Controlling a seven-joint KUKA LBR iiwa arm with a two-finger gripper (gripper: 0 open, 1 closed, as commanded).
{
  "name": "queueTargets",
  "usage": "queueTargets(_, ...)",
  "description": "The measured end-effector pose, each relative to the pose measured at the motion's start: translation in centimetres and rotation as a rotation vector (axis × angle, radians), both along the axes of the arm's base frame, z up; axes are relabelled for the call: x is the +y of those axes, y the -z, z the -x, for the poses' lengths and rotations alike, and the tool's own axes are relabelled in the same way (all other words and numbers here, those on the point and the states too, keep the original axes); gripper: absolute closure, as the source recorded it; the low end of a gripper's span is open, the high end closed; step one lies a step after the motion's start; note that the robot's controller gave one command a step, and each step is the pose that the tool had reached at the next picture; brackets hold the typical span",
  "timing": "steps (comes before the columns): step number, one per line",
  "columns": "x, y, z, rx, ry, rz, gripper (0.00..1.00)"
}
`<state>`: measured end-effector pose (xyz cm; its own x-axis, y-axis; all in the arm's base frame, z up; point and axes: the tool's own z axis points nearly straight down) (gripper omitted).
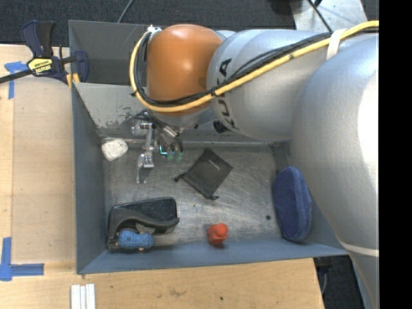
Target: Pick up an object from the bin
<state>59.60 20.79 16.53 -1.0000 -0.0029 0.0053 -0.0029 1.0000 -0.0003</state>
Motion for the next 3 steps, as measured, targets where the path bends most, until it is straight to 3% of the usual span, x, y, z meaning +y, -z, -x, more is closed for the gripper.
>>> queueTargets(1,-2.0,4.4,5.3,-0.013,-0.11,-0.003,0.0)
queueTargets(2,-2.6,5.0,5.1,-0.029,0.0,-0.006,0.0)
queueTargets(3,-2.7,5.6,5.5,-0.01,0.002,-0.002,1.0)
